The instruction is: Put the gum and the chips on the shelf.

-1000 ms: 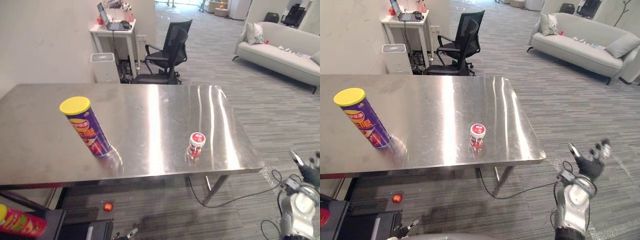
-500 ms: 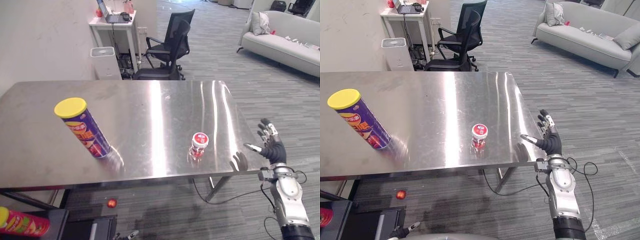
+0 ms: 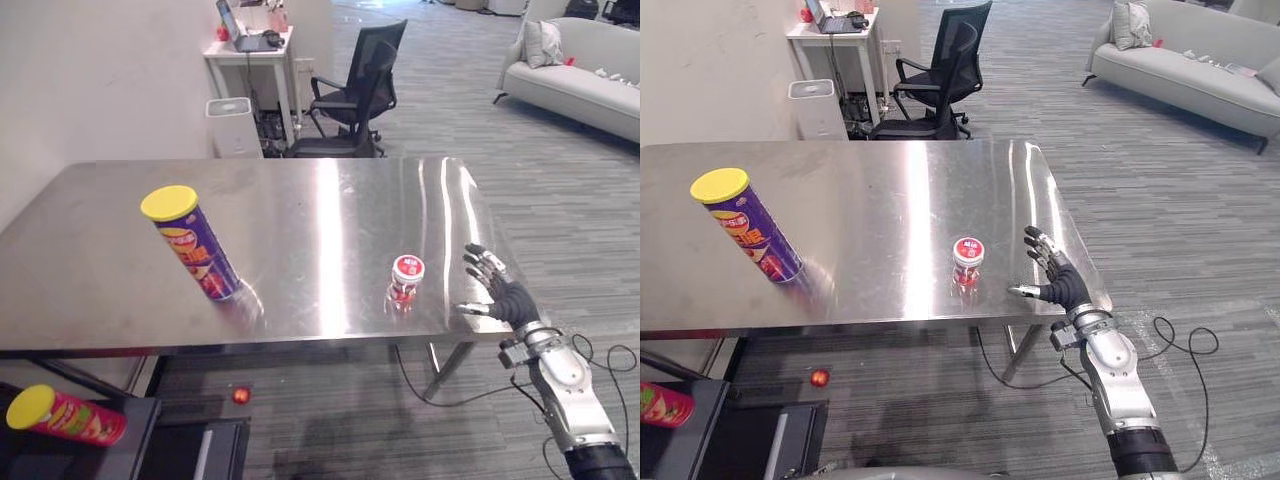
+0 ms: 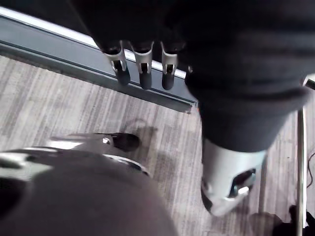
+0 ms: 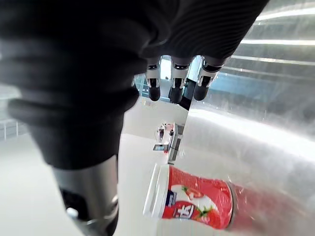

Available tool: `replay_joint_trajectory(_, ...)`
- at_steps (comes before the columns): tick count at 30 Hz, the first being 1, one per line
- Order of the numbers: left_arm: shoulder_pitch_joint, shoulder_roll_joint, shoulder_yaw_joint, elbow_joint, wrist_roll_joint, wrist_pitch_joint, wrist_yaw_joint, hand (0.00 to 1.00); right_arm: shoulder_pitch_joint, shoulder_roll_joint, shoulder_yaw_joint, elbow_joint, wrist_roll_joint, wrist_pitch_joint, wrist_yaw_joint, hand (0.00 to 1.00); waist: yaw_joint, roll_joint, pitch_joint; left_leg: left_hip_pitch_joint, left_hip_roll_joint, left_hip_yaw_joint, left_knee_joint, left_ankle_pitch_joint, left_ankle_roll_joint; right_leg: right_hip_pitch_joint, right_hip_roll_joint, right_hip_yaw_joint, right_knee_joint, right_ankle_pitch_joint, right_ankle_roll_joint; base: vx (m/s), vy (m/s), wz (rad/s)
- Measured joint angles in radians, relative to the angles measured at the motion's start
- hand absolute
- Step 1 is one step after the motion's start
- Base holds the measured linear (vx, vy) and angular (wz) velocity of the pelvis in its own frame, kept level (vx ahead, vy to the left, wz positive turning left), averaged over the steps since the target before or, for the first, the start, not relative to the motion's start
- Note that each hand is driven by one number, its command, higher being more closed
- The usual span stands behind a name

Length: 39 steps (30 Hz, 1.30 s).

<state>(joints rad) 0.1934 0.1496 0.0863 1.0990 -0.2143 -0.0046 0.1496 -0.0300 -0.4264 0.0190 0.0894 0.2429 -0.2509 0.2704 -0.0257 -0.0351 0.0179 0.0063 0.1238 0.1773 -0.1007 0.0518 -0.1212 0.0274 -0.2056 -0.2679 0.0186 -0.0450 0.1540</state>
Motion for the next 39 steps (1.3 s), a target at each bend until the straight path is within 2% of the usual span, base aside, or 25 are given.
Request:
replay_joint_trajectory(8,0.012,0.006,-0.023,0.012,-0.002,0.004,-0.001,0.0,-0.052,-0.001,0.076,0.005,-0.009,0.006,0.008,0.0,0.005,-0.004,0.006,-0.004,-0.001,-0.005,0.002,0.001,0.001,0.0,0.0,-0.004,-0.001,0.0,0.0,0.0,0.0,0.0)
replay_joint_trajectory(15,0.011,0.009,-0.022,0.013,-0.055,0.011,-0.006,0.0,-0.096,-0.03,0.079,0.048,-0.081,0.008,-0.035,0.0,0.009,-0.007,0.024,-0.006,-0.004,-0.027,0.0,0.005,0.003,0.014,-0.001,-0.026,-0.003,0.0,0.0,-0.01,-0.005,0.09)
replay_joint_trajectory(22,0.012,0.007,-0.019,0.013,-0.075,0.019,-0.016,0.0,-0.129,-0.037,0.073,0.09,-0.087,0.013,-0.08,0.0,0.014,-0.003,0.029,-0.006,-0.005,-0.031,-0.001,0.006,0.003,0.016,-0.001,-0.029,-0.003,0.0,0.0,0.0,0.0,0.0)
replay_joint_trajectory(25,0.012,0.007,-0.017,0.013,-0.098,0.036,-0.03,0.0,-0.142,-0.037,0.066,0.102,-0.087,0.013,-0.081,0.0,0.015,-0.001,0.03,-0.006,-0.005,-0.034,-0.002,0.007,0.003,0.017,-0.001,-0.032,-0.003,0.0,0.0,0.0,-0.002,0.01)
replay_joint_trajectory(39,0.011,0.007,-0.011,0.003,-0.099,0.036,-0.045,0.0,-0.178,-0.038,0.063,0.176,-0.088,0.02,-0.066,0.0,0.028,0.001,0.048,-0.017,-0.008,-0.058,0.0,0.01,0.003,0.029,-0.001,-0.058,-0.014,0.0,-0.001,0.0,-0.004,0.05)
